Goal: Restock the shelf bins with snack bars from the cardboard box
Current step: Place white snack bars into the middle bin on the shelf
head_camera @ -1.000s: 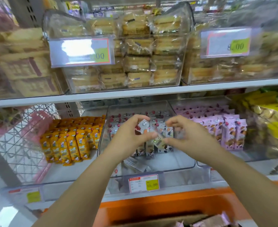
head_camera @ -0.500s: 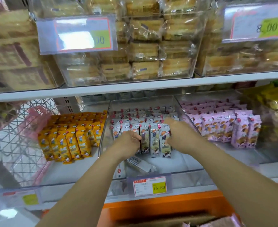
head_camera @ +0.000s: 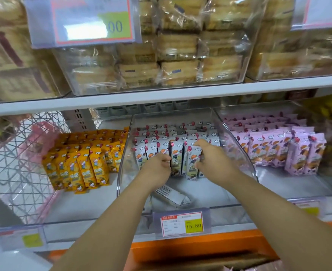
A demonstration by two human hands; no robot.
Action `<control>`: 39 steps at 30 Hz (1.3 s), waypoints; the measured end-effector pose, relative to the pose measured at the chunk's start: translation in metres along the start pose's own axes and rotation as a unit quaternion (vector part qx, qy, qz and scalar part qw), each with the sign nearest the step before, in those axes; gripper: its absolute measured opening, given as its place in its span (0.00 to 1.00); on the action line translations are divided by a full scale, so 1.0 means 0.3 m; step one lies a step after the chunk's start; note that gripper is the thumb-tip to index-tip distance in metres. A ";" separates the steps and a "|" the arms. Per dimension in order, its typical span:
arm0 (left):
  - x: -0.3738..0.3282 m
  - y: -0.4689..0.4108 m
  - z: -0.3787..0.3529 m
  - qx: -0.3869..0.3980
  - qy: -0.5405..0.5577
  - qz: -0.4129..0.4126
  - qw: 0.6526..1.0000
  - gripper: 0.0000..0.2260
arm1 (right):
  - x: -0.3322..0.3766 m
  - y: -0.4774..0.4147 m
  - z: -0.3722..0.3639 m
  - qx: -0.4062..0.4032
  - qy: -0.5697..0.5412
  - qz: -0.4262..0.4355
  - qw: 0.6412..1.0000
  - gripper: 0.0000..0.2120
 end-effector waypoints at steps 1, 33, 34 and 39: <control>-0.006 -0.003 0.004 -0.004 -0.005 -0.007 1.000 0.14 | -0.001 0.000 0.006 -0.002 -0.003 -0.001 1.000 0.23; -0.121 -0.054 0.021 -0.070 -0.293 -0.224 0.927 0.15 | 0.010 -0.045 0.059 0.032 0.021 -0.016 0.999 0.25; -0.121 -0.054 0.022 -0.067 -0.296 -0.222 0.927 0.15 | 0.008 -0.044 0.053 0.029 0.027 -0.015 0.999 0.25; -0.127 -0.056 0.028 -0.048 -0.319 -0.225 0.919 0.15 | 0.001 -0.040 0.025 -0.031 0.060 -0.019 0.998 0.23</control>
Point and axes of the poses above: each hand's wrist, its own y-axis away from the middle knuckle, its own z-axis out of the back of the hand, x = y × z, the point moved 2 cm from there along -y, towards the middle knuckle, and after that the axes turned 3 degrees about -x, right-handed, at the moved point
